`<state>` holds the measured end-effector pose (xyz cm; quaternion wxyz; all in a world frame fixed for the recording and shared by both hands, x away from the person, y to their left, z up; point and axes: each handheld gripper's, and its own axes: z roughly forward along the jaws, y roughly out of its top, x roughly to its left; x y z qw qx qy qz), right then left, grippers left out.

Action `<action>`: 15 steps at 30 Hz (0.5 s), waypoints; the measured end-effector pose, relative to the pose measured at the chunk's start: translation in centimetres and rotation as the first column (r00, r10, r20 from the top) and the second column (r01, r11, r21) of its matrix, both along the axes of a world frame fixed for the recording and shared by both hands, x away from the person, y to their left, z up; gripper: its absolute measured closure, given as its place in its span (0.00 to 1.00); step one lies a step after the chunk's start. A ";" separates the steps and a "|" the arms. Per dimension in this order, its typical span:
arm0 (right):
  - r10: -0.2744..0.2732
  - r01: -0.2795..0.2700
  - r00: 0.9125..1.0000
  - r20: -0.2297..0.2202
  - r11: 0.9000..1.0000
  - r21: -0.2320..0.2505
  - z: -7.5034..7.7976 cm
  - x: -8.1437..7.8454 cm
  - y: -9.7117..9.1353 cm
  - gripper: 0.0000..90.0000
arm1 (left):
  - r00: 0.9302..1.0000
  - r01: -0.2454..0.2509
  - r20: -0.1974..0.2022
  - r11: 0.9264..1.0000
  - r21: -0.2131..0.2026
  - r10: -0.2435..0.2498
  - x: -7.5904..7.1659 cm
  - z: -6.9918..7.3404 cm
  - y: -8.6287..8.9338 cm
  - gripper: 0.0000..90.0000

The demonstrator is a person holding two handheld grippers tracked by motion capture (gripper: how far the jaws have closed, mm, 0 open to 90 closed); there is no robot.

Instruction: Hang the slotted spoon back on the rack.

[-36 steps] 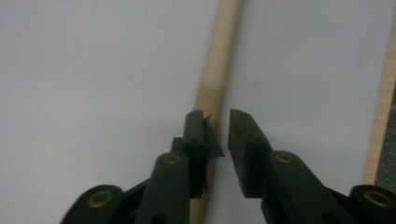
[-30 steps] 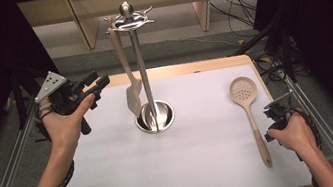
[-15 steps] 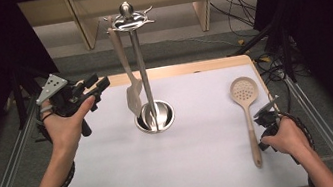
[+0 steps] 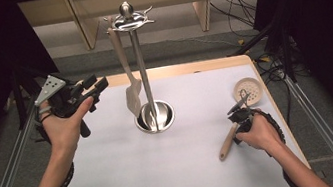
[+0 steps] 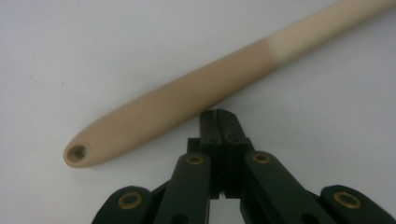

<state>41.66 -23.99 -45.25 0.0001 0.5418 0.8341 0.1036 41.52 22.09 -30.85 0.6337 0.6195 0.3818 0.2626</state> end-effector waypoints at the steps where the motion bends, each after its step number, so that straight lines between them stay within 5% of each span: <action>1: 0.039 -0.039 0.999 0.032 0.999 -0.020 -0.2 0.3 0.2 1.00 | 1.000 0.000 0.001 1.000 0.000 0.000 0.0 0.0 0.0 0.57; 12: 0.114 -0.112 0.991 0.076 0.993 -0.021 -0.1 2.2 4.2 0.99 | 1.000 -0.004 -0.001 1.000 -0.003 0.004 0.0 0.0 0.2 0.57; 14: 0.156 -0.154 0.985 0.078 0.988 -0.027 0.2 2.3 4.3 0.95 | 1.000 -0.004 -0.002 1.000 -0.007 0.004 0.0 0.0 0.2 0.57; 15: 0.262 -0.259 0.959 0.107 0.965 -0.045 0.6 2.4 4.1 0.88 | 1.000 -0.005 -0.001 1.000 -0.008 0.005 0.0 0.0 0.3 0.57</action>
